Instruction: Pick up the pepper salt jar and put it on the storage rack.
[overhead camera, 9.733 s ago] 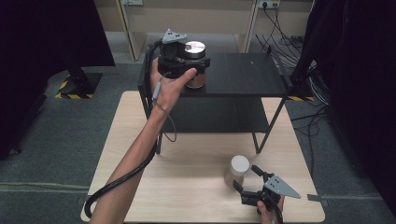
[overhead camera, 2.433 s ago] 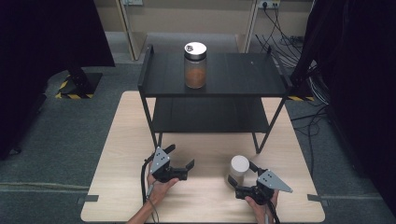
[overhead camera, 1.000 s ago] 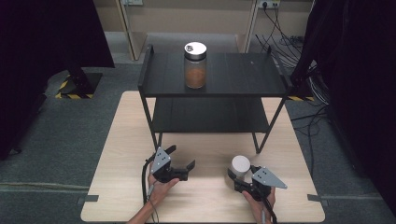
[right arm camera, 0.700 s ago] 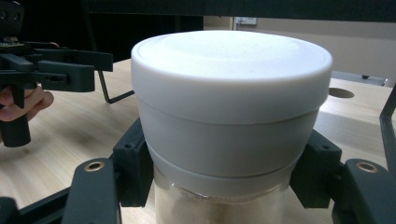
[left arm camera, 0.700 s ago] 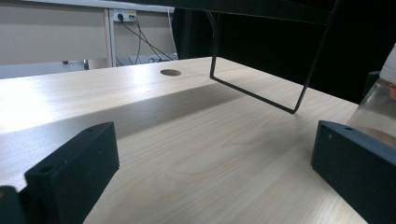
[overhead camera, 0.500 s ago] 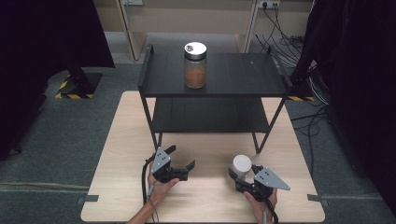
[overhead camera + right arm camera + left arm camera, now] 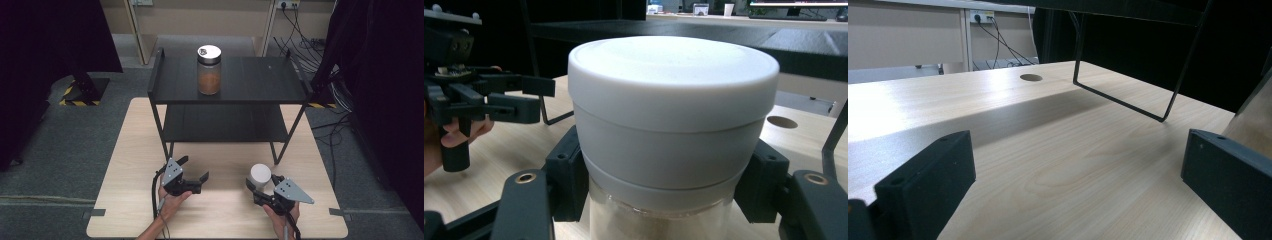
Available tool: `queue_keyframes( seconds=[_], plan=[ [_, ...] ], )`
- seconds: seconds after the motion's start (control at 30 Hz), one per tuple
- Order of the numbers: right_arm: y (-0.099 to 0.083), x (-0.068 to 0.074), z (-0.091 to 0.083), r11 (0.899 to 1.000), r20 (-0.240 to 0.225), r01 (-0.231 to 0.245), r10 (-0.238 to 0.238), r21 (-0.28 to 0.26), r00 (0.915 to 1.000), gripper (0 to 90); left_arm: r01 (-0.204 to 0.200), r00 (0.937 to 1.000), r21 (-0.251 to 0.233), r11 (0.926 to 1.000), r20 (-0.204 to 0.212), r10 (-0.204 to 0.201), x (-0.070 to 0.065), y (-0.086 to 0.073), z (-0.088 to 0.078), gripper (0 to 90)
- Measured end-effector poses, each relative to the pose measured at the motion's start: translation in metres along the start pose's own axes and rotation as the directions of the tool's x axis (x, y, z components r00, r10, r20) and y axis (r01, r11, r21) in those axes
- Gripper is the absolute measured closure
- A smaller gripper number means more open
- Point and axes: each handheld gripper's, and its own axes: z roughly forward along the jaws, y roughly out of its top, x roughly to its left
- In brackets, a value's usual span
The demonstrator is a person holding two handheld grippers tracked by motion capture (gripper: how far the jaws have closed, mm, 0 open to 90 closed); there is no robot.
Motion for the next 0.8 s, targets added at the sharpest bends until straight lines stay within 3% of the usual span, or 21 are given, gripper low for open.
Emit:
queue_keyframes(
  seconds=[0.57, 0.8],
  plan=[
    [0.017, -0.003, 0.000, 1.000, -0.019, 0.013, -0.013, 0.018, 0.9997, 35.5, -0.002, 1.0000, 0.004, 1.0000, 0.000, 0.002, -0.001, 0.000, 0.000, 0.3],
    [0.035, -0.006, -0.002, 1.000, -0.040, 0.021, -0.021, 0.011, 0.9990, 35.5, 0.002, 1.0000, 0.000, 1.0000, -0.001, -0.002, 0.000, 0.000, 0.000, 0.3]
  ],
)
